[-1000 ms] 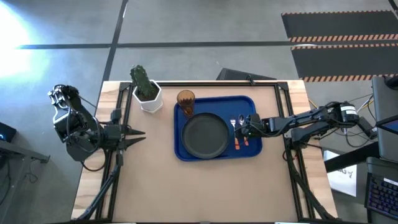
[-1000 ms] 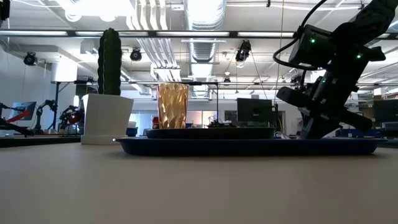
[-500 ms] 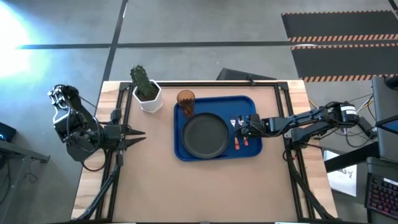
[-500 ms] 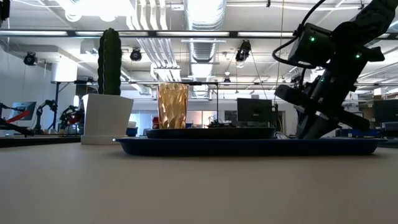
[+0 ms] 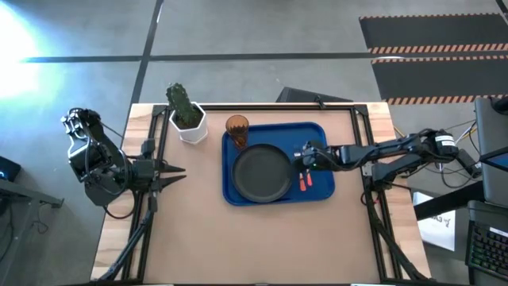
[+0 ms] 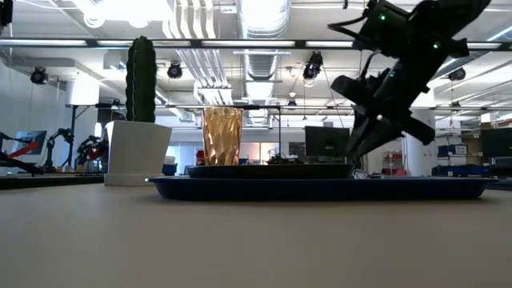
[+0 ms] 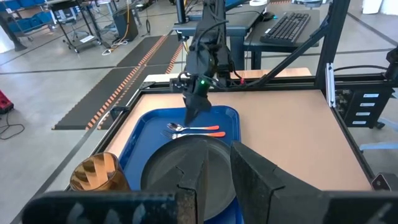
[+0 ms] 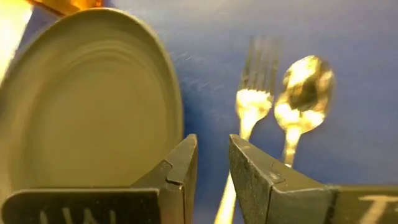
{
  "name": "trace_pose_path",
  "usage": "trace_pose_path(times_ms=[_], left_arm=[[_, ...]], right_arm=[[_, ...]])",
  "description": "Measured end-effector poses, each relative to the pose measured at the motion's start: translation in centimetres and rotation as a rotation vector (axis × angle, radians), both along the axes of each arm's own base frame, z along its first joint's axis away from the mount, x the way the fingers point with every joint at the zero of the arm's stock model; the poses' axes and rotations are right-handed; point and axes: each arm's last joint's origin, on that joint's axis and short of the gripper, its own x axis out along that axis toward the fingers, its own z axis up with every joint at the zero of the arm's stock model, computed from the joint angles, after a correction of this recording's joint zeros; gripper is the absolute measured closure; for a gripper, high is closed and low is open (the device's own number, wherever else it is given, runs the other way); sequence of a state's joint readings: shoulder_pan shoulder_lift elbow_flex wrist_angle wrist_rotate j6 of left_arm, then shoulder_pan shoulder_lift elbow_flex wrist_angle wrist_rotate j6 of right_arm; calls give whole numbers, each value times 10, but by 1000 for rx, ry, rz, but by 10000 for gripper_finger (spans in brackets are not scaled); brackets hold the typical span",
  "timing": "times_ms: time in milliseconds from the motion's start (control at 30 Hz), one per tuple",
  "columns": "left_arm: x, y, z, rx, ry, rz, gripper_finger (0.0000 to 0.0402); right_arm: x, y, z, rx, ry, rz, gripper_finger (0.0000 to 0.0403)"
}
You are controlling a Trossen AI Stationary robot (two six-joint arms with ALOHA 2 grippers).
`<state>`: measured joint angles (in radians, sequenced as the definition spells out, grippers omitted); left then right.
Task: Pick and place plate/cup/fork/spoon on tray
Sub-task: Move the blue tray to the center of the table
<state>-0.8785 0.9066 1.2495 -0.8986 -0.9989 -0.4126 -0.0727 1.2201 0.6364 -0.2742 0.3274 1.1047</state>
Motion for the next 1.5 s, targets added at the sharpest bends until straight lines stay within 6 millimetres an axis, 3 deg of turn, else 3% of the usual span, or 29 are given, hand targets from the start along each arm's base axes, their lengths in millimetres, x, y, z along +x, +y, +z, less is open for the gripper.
trace_pose_path(times_ms=[300,433,567,700,933,1100,1300,1500], left_arm=[[0,0,0,0,0,0,349],[0,0,0,1,0,0,349],[0,0,0,1,0,0,349],[1,-1,0,3,2,0,349],[1,-1,0,3,2,0,349],[1,-1,-1,3,3,0,349],[1,-1,-1,3,3,0,350],[1,-2,-1,0,3,2,350]], right_arm=[[-4,-2,24,-67,205,-19,323],[-6,-14,32,-109,268,-47,323],[-5,-34,40,-127,271,-36,339],[-3,-63,50,-117,218,23,385],[5,-117,56,-108,40,47,394],[29,-151,38,-48,-24,121,394],[77,-183,9,12,3,250,394],[117,-209,9,-2,22,344,394]])
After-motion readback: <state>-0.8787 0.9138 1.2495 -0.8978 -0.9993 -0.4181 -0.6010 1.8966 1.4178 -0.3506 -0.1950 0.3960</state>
